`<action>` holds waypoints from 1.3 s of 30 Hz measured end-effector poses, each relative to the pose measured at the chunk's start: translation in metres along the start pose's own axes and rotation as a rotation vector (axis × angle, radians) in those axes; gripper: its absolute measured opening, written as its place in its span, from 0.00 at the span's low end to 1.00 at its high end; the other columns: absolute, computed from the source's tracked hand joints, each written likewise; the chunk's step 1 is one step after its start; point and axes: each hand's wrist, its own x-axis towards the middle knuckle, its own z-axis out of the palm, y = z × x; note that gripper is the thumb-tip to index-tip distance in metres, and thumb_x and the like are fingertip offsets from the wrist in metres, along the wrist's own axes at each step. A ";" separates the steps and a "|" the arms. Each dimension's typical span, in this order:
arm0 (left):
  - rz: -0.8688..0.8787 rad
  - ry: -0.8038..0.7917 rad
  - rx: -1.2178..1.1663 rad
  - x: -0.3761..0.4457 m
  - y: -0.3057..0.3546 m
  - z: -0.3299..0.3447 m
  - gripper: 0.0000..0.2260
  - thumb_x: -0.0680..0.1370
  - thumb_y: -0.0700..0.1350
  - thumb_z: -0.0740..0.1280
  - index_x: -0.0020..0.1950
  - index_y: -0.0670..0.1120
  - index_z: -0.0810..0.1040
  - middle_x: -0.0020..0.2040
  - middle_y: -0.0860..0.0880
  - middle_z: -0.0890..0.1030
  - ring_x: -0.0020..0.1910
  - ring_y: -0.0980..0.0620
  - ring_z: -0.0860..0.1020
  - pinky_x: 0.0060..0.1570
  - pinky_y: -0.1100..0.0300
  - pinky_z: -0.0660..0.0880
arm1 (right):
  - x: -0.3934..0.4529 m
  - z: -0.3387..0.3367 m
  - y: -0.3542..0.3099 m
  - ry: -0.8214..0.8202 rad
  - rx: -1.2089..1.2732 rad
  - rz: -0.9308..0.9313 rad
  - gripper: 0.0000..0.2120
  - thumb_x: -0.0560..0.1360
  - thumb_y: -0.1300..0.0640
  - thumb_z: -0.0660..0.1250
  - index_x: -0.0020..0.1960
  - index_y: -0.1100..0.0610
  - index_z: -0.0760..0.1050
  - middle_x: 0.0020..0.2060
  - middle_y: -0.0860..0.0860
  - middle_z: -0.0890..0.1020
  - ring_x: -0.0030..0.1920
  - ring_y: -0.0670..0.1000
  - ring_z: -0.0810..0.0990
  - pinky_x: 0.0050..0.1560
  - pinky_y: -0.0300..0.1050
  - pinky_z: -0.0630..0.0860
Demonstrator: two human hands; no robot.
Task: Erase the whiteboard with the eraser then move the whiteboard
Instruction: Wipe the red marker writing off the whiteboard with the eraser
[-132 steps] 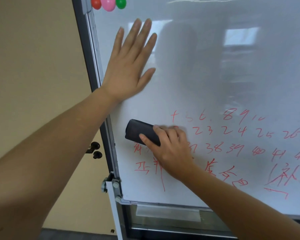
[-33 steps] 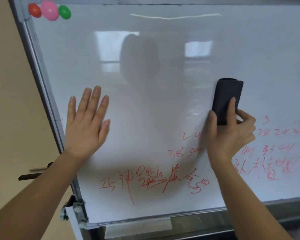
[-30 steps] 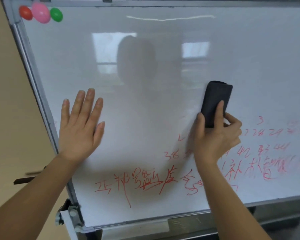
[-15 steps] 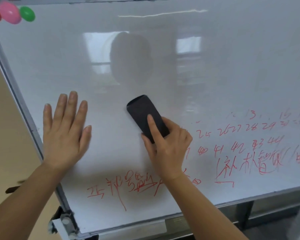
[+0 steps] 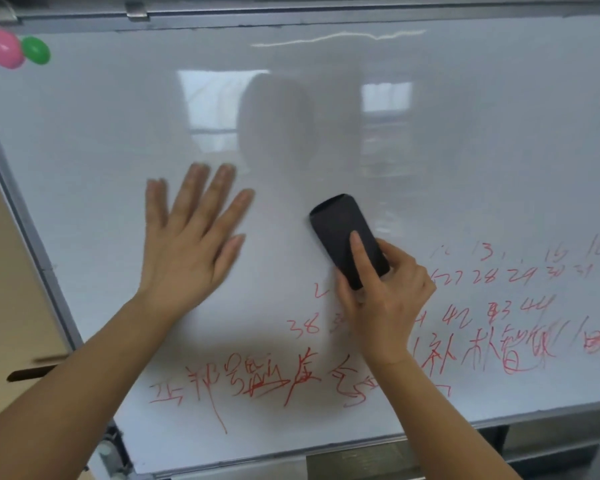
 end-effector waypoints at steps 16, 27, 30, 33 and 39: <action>0.103 -0.072 0.004 0.032 0.042 0.011 0.24 0.85 0.54 0.50 0.79 0.49 0.57 0.78 0.43 0.58 0.77 0.42 0.55 0.73 0.35 0.50 | 0.011 -0.017 0.069 -0.002 -0.050 0.053 0.24 0.74 0.50 0.69 0.68 0.47 0.68 0.54 0.60 0.77 0.48 0.57 0.72 0.48 0.54 0.66; 0.104 -0.070 0.017 0.031 0.043 0.013 0.23 0.85 0.53 0.50 0.79 0.48 0.54 0.78 0.42 0.60 0.77 0.42 0.55 0.72 0.35 0.51 | -0.016 -0.006 0.037 -0.029 0.036 0.014 0.25 0.73 0.49 0.70 0.68 0.48 0.68 0.53 0.59 0.79 0.49 0.56 0.72 0.48 0.52 0.66; 0.101 -0.058 0.019 0.032 0.044 0.014 0.22 0.85 0.51 0.49 0.79 0.48 0.55 0.78 0.43 0.60 0.77 0.42 0.55 0.73 0.36 0.50 | -0.025 -0.004 0.034 -0.038 0.043 -0.078 0.23 0.74 0.50 0.70 0.67 0.48 0.68 0.53 0.59 0.80 0.48 0.56 0.73 0.47 0.52 0.66; 0.093 -0.061 0.012 0.032 0.046 0.015 0.22 0.85 0.51 0.48 0.79 0.48 0.55 0.78 0.43 0.60 0.77 0.43 0.55 0.73 0.36 0.50 | -0.037 -0.003 0.032 -0.080 0.051 -0.160 0.21 0.77 0.49 0.67 0.68 0.48 0.68 0.52 0.60 0.81 0.45 0.58 0.76 0.47 0.52 0.67; 0.098 -0.053 0.019 0.032 0.044 0.014 0.22 0.85 0.51 0.50 0.79 0.48 0.57 0.77 0.42 0.61 0.77 0.43 0.56 0.72 0.36 0.51 | -0.058 -0.004 0.024 -0.134 0.104 -0.283 0.22 0.75 0.49 0.69 0.67 0.48 0.69 0.56 0.57 0.73 0.44 0.58 0.76 0.46 0.50 0.66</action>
